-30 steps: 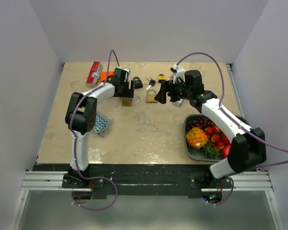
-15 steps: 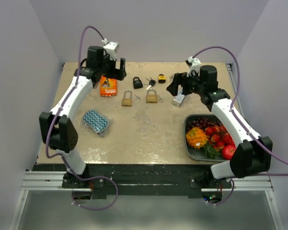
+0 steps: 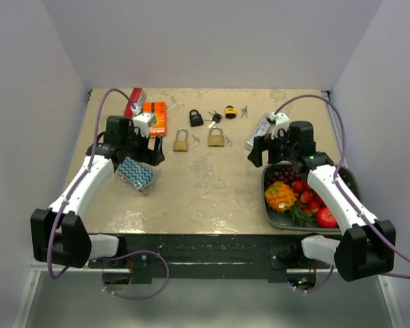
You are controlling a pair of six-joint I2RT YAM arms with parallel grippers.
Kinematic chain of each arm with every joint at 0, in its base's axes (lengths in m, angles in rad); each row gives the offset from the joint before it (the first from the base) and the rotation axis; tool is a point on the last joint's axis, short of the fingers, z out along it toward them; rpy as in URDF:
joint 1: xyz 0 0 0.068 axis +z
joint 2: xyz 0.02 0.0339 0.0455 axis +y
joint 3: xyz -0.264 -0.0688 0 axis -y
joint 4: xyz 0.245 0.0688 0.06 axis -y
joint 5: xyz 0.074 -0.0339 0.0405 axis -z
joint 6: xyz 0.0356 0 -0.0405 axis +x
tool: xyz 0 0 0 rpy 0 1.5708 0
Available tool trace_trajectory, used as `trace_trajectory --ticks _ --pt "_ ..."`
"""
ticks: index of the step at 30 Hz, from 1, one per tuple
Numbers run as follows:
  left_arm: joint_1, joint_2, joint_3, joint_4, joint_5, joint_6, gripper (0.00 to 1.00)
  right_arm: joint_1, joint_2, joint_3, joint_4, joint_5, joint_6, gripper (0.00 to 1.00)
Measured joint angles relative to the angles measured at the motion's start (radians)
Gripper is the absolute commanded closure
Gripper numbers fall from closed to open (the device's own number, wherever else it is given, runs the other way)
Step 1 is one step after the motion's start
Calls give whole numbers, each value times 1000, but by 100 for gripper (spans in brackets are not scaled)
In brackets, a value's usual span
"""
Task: Lock with the key
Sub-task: Reset both arms
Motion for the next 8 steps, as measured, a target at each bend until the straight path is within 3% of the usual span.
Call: trace_trajectory --ticks 8 --pt "0 -65 -101 -15 17 -7 1 0 -75 -106 -39 -45 -37 1"
